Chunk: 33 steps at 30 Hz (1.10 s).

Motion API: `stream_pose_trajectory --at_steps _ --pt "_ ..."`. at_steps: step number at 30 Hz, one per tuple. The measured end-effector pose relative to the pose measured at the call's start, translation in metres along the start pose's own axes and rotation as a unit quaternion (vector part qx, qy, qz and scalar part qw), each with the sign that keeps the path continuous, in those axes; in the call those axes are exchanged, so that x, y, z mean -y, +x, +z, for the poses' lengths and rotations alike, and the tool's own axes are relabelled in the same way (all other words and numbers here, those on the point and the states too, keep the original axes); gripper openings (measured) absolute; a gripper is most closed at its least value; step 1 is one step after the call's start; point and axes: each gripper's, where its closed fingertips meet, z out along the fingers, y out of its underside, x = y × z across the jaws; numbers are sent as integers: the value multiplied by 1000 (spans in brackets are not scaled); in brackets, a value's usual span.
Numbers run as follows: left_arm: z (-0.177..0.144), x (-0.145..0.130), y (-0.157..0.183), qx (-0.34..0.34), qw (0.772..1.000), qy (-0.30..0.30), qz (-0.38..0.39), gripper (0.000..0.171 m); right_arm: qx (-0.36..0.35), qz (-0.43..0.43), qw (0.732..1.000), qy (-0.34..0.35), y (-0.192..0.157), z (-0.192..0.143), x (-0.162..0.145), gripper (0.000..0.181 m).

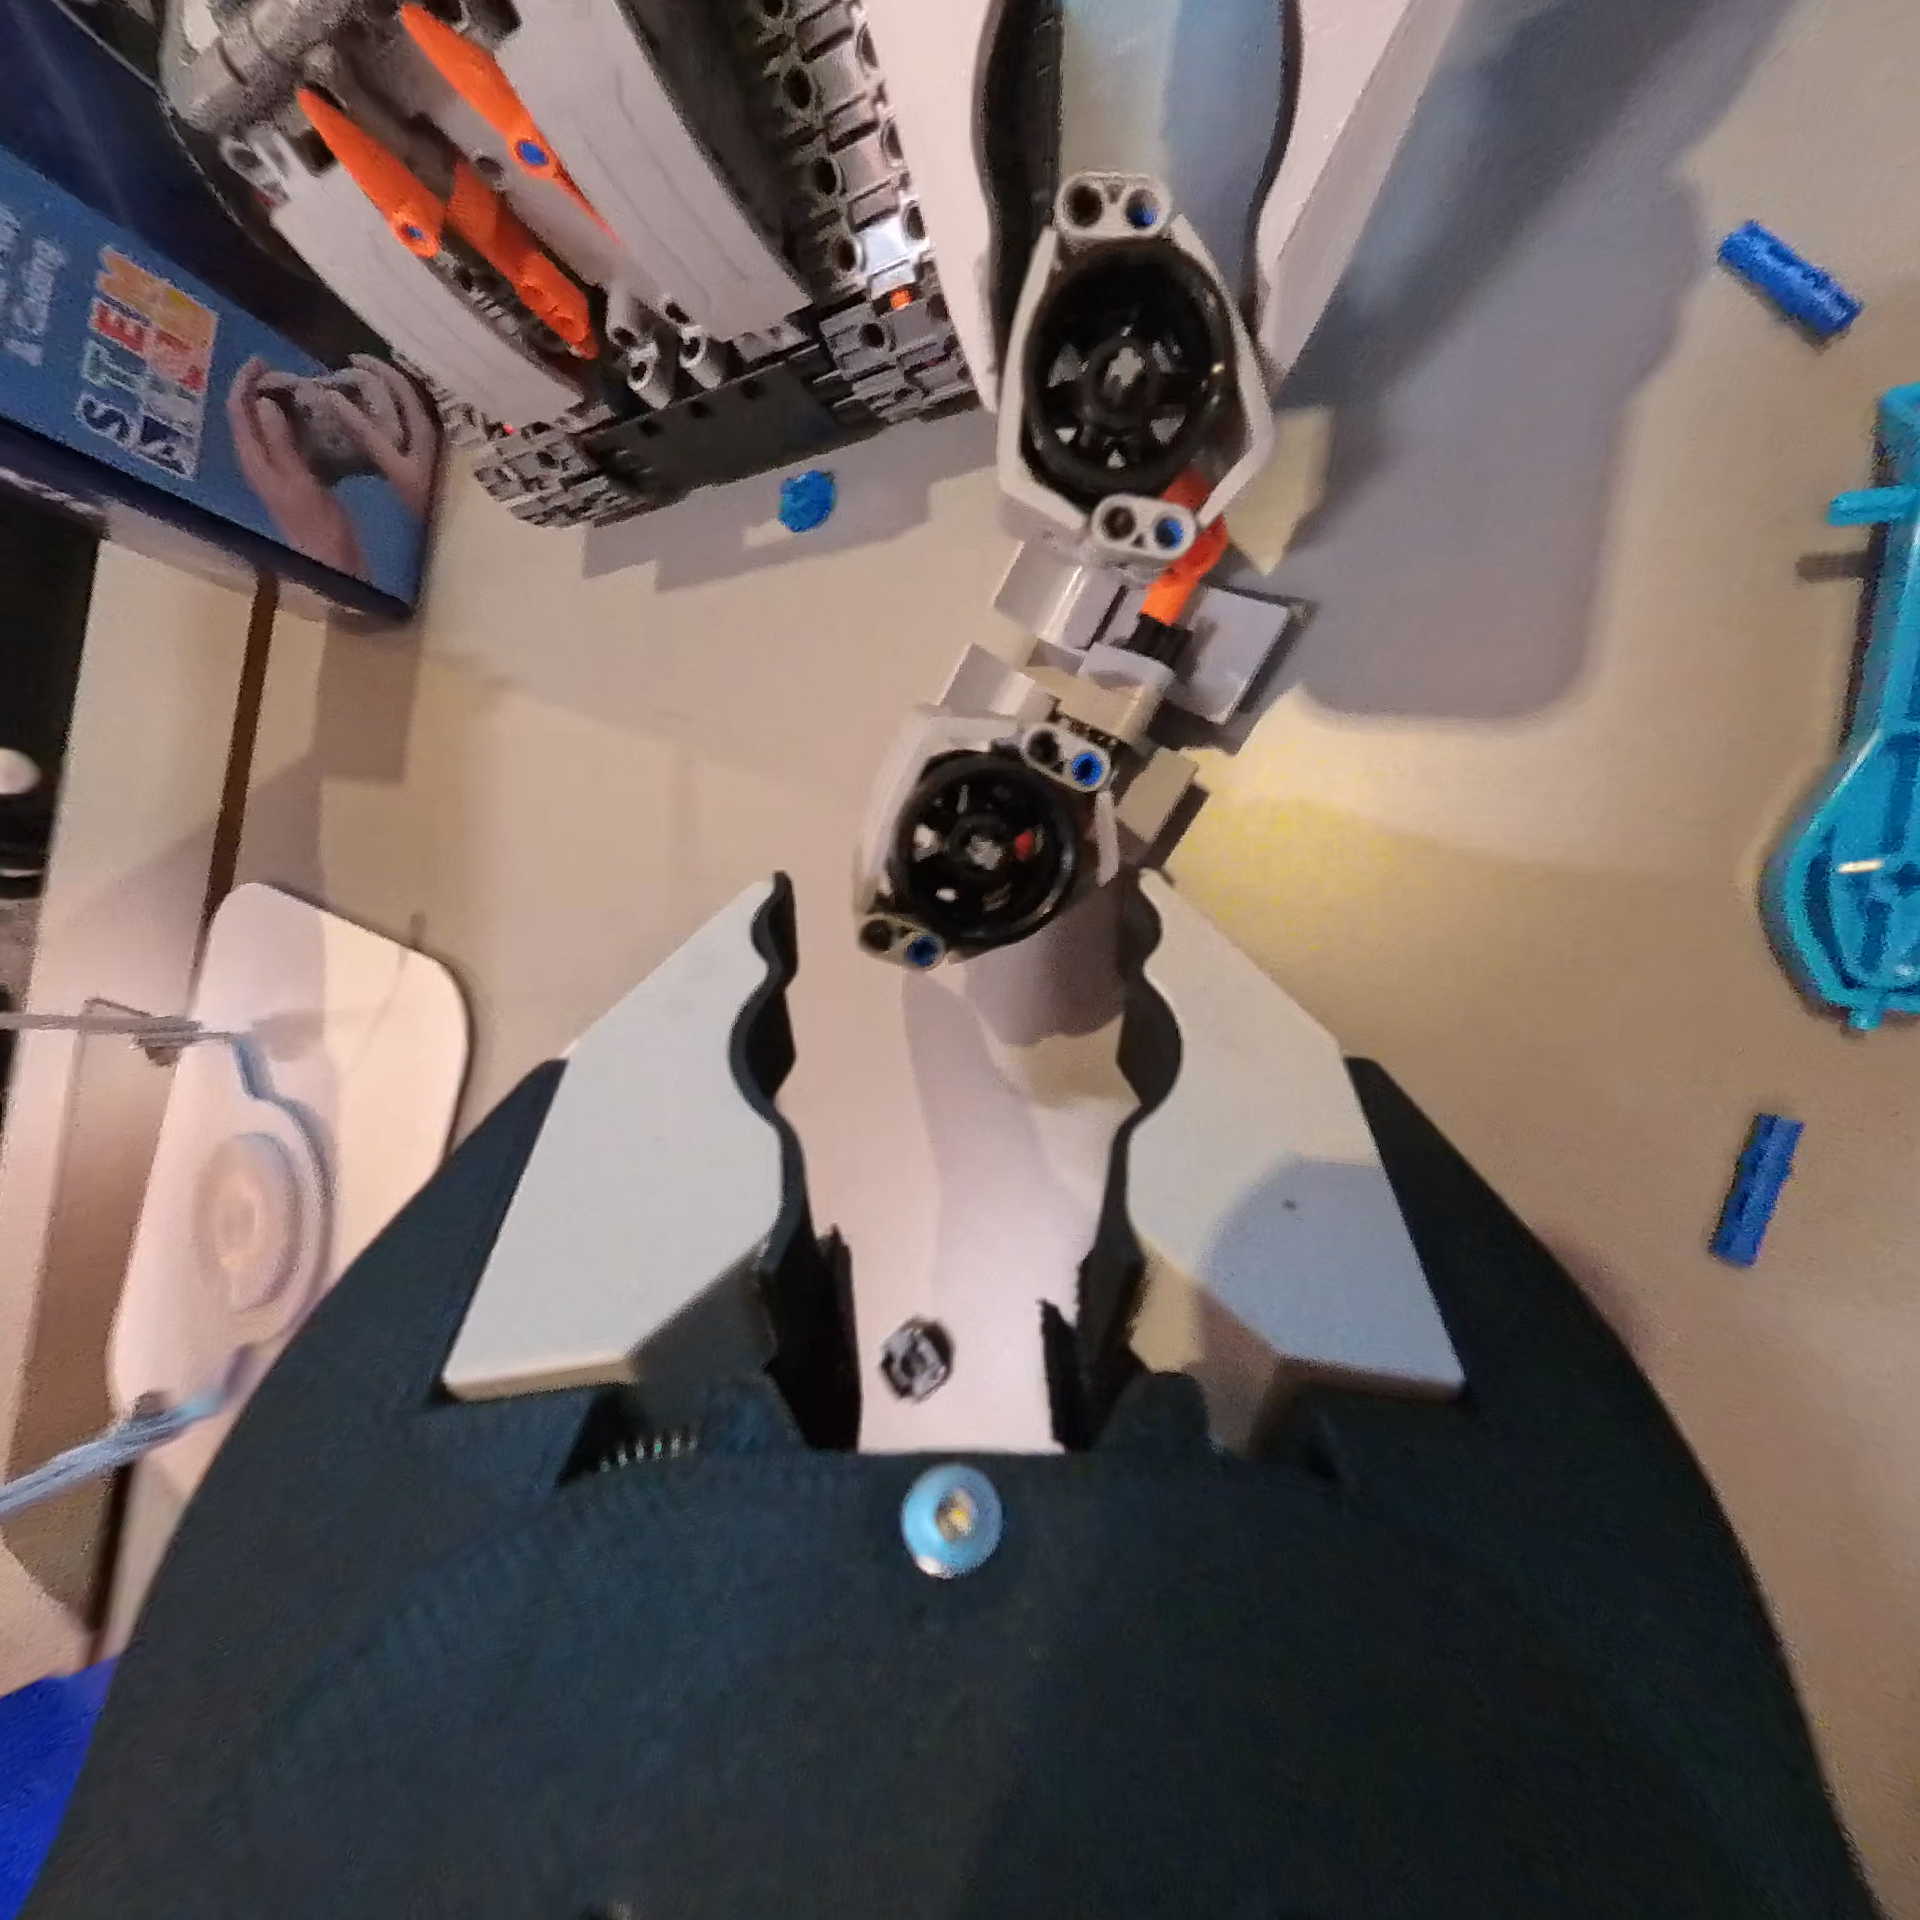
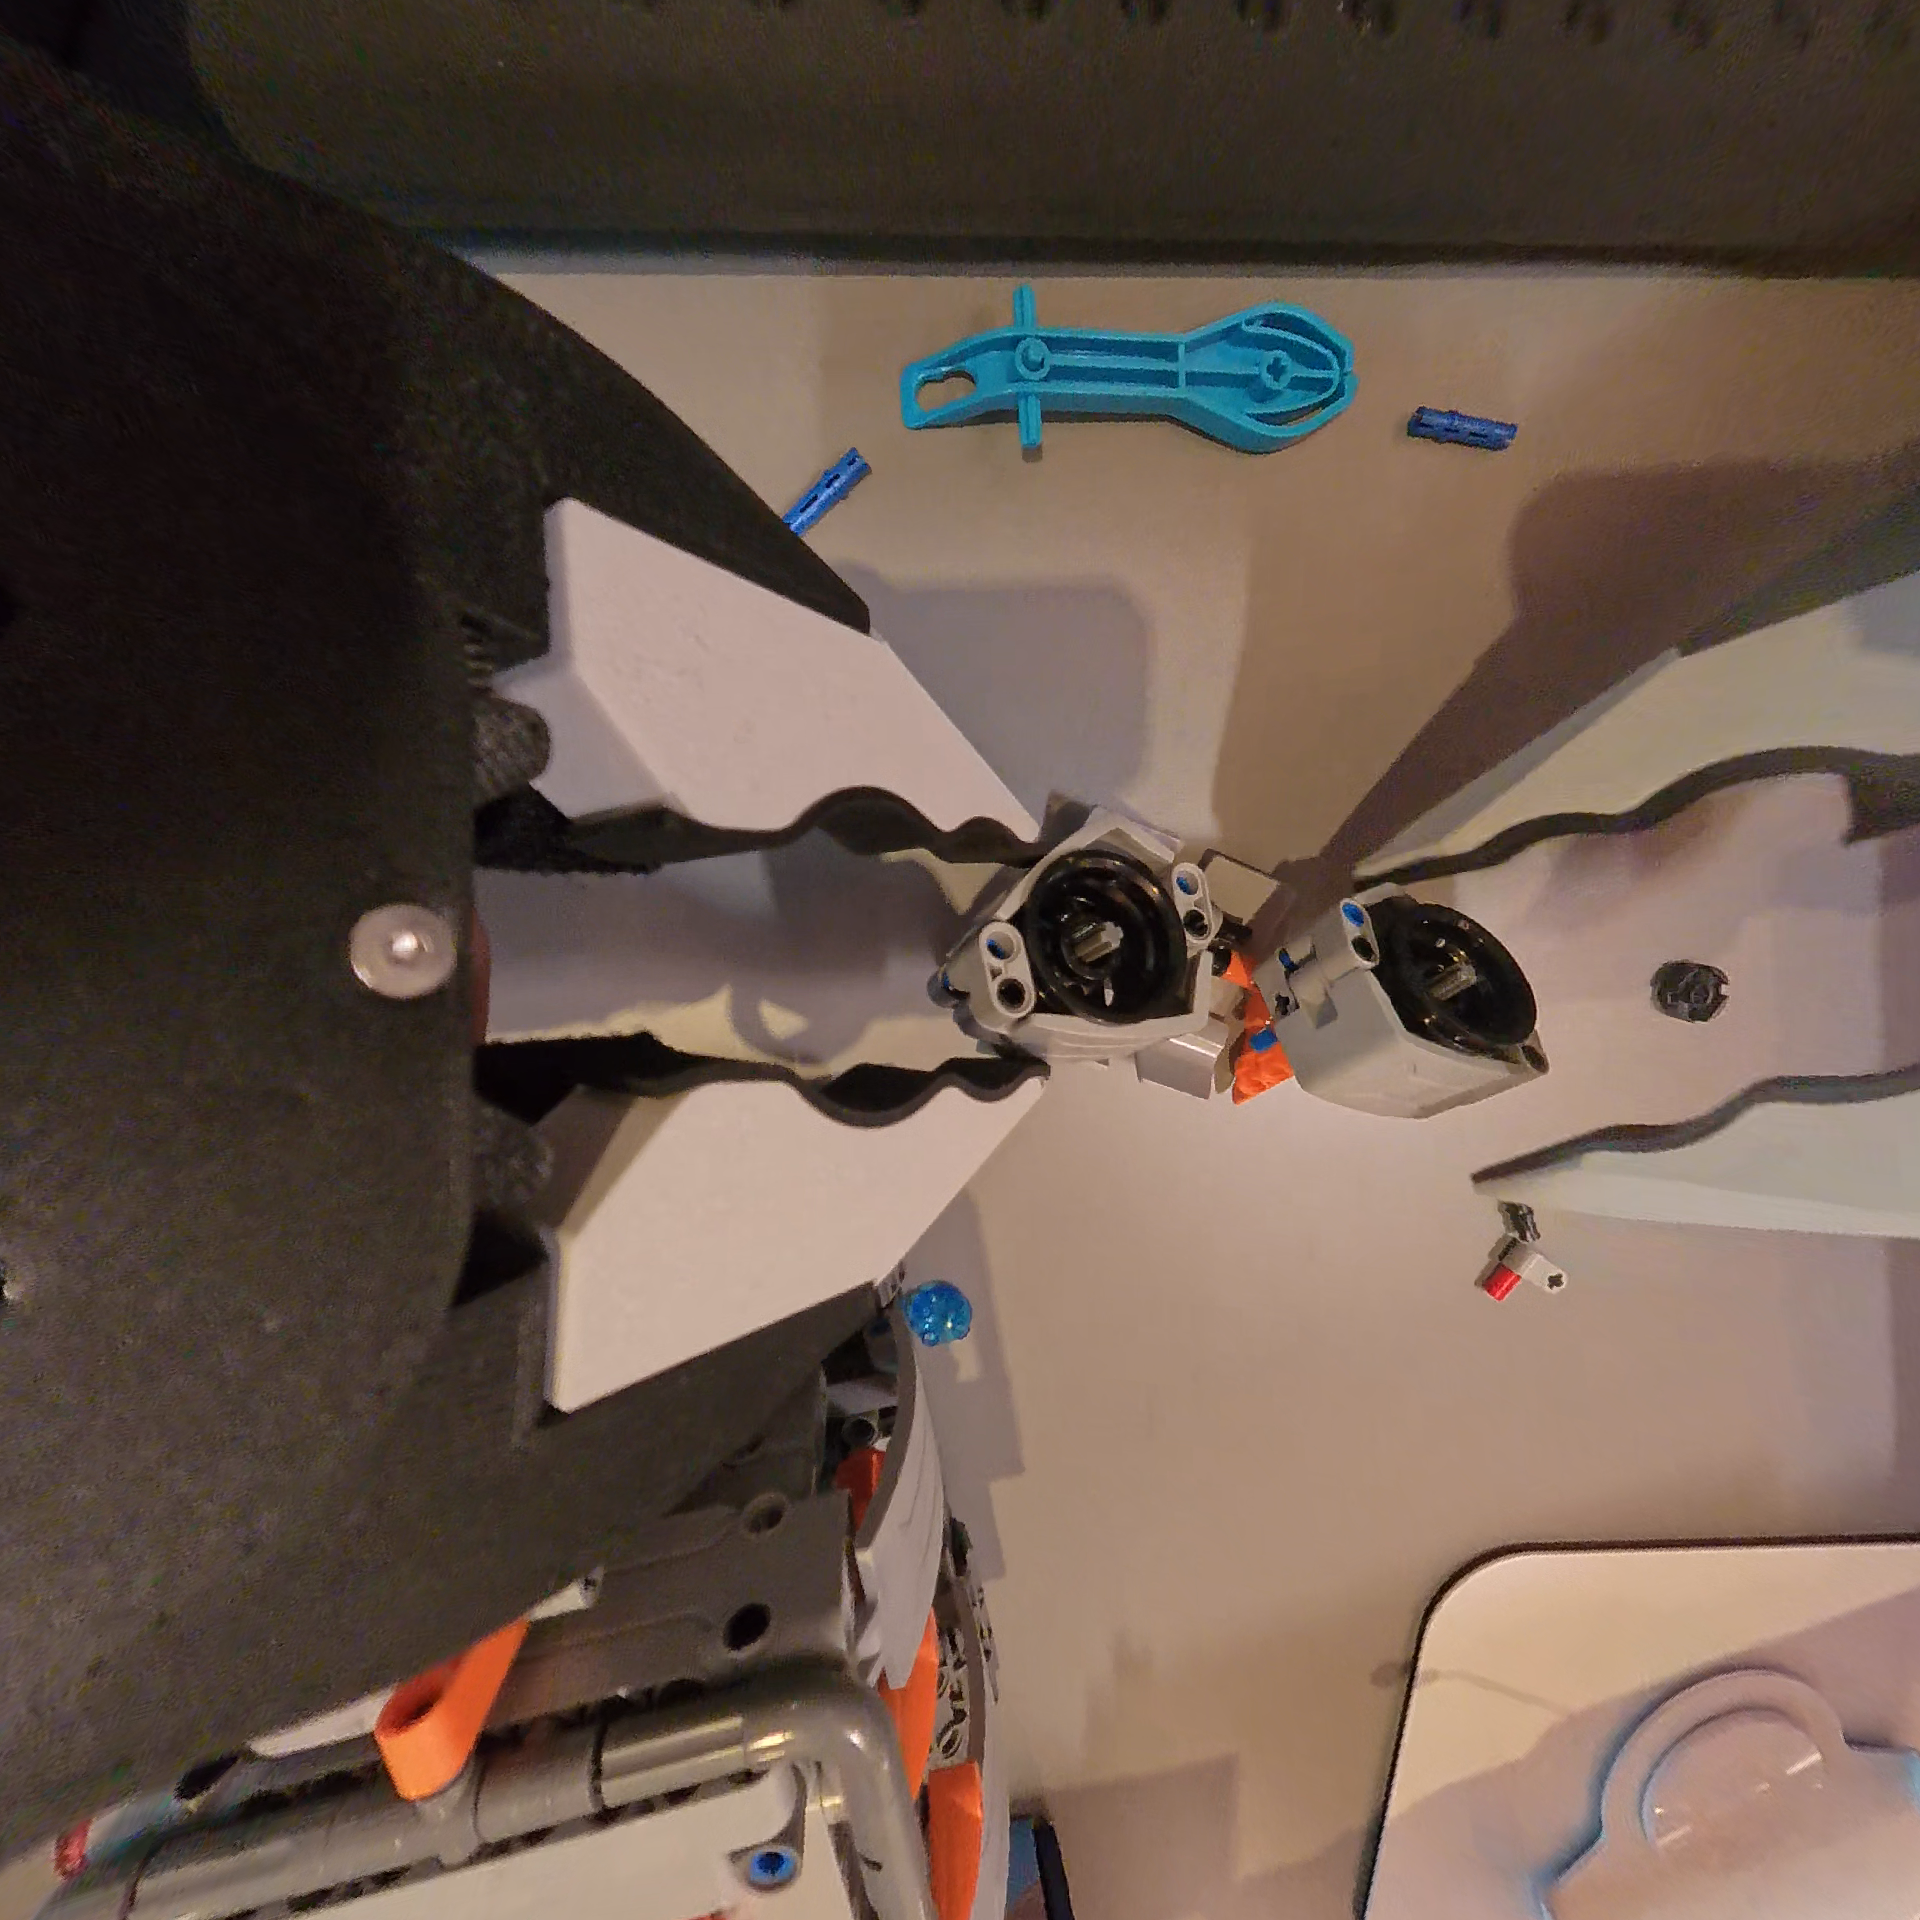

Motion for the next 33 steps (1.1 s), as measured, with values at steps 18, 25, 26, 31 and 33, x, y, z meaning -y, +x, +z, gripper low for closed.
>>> stream_pose_trajectory --at_steps 18,25,26,31,33 --pt "9 5 3 -71 951 -108 283 50 -18 -62 998 -21 -6 -1 -2 34" --pt "7 7 2 -183 938 -126 265 51 21 3 1000 14 -4 -3 -2 34" --pt "8 7 2 -190 939 -120 261 51 25 7 1000 18 -4 -4 -2 34" --pt "9 6 0 -177 957 -98 210 55 29 12 999 24 -3 -4 -2 34" --pt "9 0 -2 -151 967 -99 178 63 31 15 999 25 -3 -4 -2 34"
